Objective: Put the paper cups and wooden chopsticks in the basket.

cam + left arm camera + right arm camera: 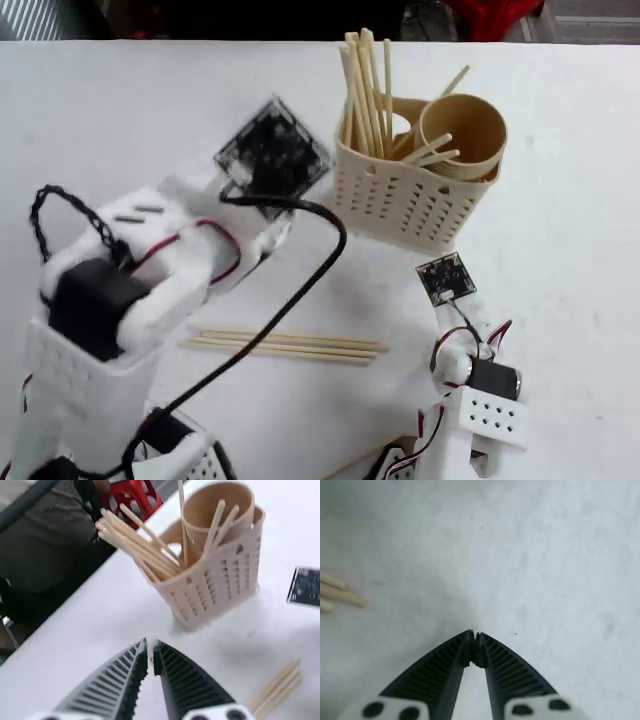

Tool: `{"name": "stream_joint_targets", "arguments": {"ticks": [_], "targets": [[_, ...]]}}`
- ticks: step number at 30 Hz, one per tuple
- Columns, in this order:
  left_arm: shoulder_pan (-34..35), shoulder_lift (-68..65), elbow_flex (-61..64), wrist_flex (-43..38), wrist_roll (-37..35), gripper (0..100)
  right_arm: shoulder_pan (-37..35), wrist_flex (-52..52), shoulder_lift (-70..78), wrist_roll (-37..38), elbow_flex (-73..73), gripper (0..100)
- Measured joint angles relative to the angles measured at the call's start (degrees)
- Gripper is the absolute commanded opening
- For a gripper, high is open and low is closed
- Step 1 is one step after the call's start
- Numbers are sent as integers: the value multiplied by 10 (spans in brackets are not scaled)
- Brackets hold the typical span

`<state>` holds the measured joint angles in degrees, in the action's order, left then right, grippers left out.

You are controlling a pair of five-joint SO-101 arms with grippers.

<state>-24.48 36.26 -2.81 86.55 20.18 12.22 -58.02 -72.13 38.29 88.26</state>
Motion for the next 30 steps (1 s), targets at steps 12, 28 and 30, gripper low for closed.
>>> {"name": "stream_joint_targets", "arguments": {"ticks": [12, 28, 30], "targets": [[14, 1, 396, -33, 225, 175, 0, 0, 0, 0, 0, 18], [17, -64, 671, -371, 308, 172, 18, 0, -27, 0, 3, 17], [17, -114, 651, -372, 307, 172, 15, -6, -57, 0, 8, 17]]}}
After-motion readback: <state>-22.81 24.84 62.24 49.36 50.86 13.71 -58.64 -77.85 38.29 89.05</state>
